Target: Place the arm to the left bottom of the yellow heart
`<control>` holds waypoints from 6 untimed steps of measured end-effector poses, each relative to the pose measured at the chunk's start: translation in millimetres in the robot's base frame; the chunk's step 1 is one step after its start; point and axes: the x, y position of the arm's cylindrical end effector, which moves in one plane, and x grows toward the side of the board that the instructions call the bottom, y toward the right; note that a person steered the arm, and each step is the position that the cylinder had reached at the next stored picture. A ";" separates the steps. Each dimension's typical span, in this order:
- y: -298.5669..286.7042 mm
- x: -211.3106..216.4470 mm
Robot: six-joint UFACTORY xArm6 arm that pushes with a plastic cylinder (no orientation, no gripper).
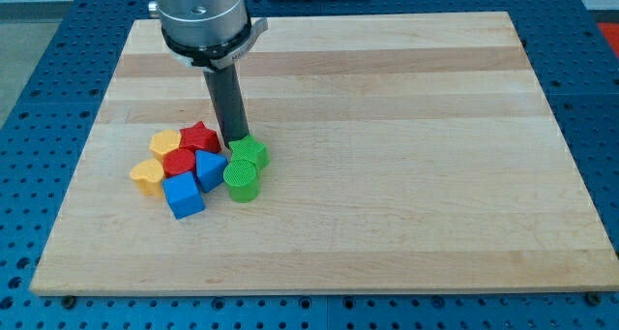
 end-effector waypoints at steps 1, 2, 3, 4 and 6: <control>0.0 0.0; 0.0 -16.5; -3.5 -77.7; -62.8 -90.1; -169.5 42.6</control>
